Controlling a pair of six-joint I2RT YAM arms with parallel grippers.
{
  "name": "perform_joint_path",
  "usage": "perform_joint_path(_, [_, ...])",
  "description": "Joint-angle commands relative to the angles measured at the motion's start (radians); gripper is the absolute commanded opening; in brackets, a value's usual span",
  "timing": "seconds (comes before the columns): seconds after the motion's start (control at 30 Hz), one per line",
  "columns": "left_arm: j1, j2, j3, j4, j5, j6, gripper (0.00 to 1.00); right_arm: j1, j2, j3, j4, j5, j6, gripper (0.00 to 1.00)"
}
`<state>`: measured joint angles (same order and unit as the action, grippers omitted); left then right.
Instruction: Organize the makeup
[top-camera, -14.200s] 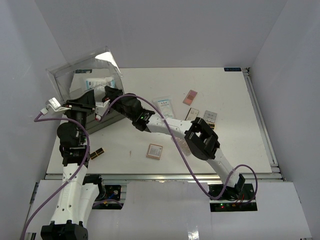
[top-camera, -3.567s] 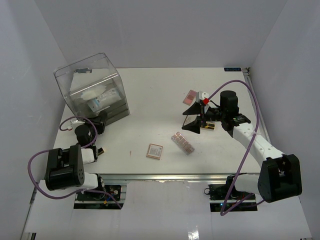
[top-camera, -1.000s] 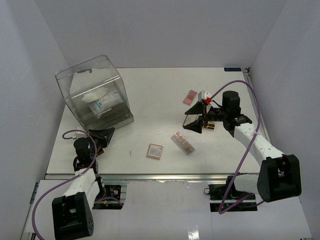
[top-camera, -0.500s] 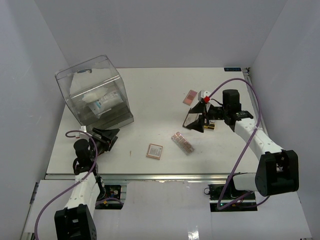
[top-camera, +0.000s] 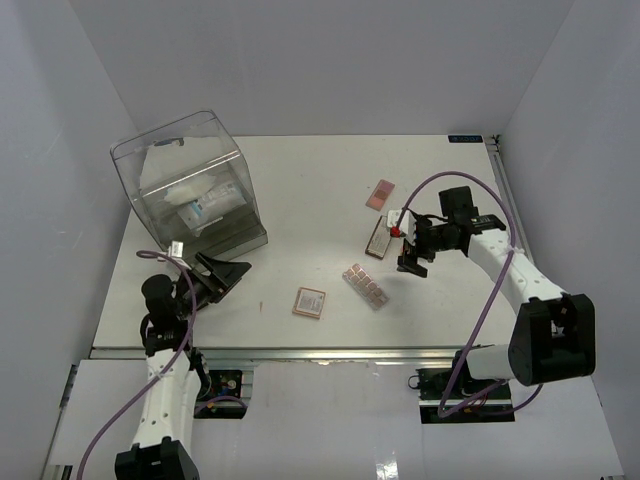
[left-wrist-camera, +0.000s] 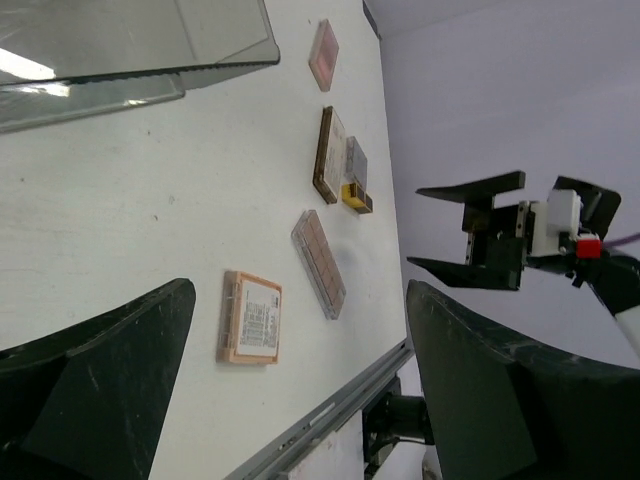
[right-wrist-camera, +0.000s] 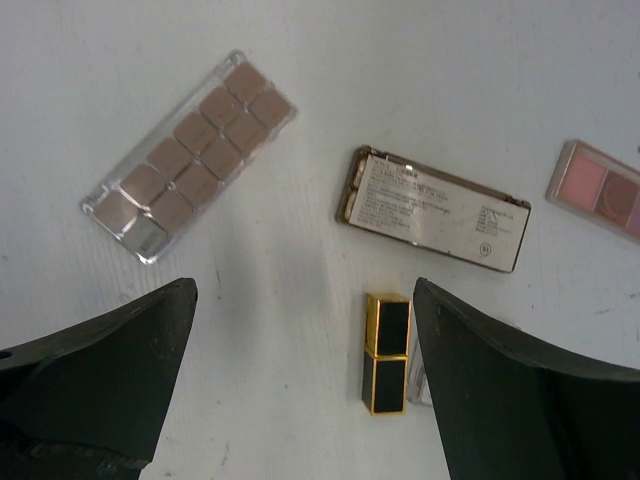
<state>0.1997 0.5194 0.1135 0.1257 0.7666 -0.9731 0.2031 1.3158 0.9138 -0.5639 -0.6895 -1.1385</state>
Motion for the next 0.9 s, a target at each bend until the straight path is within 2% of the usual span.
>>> perform_joint_path(0.0, [-0.002,-0.019,0.098,-0.096,0.098,0.074,0.98,-0.003,0.114,0.134,-0.142,0.241,-0.143,0.96])
perform_joint_path(0.1, [-0.002,-0.018,0.207,-0.189,0.117,0.158,0.98,-0.002,0.214,0.187,-0.146,0.332,-0.098,0.99])
perform_joint_path(0.23, [-0.002,-0.002,0.342,-0.3,0.152,0.299,0.98,-0.001,0.304,0.221,-0.124,0.379,-0.084,1.0])
perform_joint_path(0.33, [-0.003,0.007,0.438,-0.389,0.142,0.395,0.98,0.001,0.342,0.235,-0.099,0.406,-0.079,0.95])
perform_joint_path(0.43, [-0.011,-0.007,0.445,-0.416,0.101,0.443,0.98,0.004,0.37,0.253,-0.079,0.411,-0.083,0.94])
perform_joint_path(0.67, [-0.019,-0.071,0.372,-0.408,0.052,0.447,0.98,0.018,0.446,0.277,-0.079,0.418,-0.09,0.86])
perform_joint_path(0.87, [-0.027,-0.083,0.365,-0.394,0.045,0.444,0.98,0.017,0.475,0.249,-0.063,0.413,-0.078,0.76])
